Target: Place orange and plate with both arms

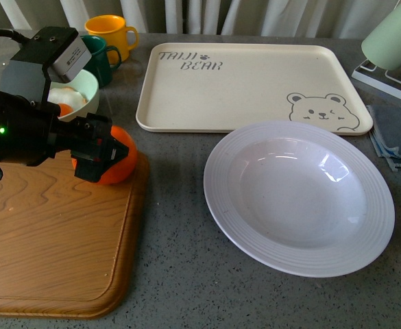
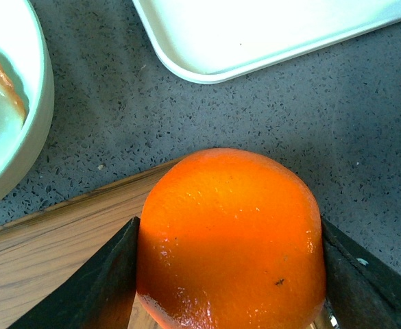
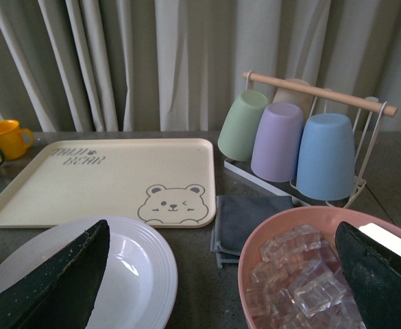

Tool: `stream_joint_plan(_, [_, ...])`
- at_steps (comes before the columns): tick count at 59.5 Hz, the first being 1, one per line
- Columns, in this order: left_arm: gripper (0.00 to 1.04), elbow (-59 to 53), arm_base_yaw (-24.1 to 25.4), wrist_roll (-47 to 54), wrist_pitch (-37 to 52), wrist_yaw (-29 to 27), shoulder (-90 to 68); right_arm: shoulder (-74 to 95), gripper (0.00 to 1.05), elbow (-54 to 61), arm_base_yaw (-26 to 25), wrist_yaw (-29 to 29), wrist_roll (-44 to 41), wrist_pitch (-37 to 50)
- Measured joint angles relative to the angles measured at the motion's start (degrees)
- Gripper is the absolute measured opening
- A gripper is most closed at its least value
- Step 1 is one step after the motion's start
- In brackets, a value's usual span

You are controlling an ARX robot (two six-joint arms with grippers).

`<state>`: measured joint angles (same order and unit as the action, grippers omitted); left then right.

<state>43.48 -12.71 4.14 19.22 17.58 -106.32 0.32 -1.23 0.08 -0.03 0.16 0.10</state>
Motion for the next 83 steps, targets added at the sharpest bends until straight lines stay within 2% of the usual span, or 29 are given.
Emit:
stream_joint_plan(18, [0.61, 1.4, -1.3, 1.9, -2.0, 2.4, 5.4, 0.0, 0.96, 0.0, 0.0, 0.0, 0.0, 0.0])
stream_joint_plan(47, [0.60, 9.4, -14.7, -0.7, -0.8, 5.4, 1.5, 0.0, 0.96, 0.0, 0.0, 0.0, 0.0, 0.0])
stream_joint_plan(69, [0.60, 12.6, -20.1, -2.9, -0.5, 8.3, -3.2, 0.0, 0.96, 0.0, 0.0, 0.0, 0.0, 0.0])
stream_joint_plan(83, [0.60, 15.0, -22.0, -4.2, 0.3, 7.5, -7.5, 0.0, 0.96, 0.0, 0.0, 0.0, 0.0, 0.0])
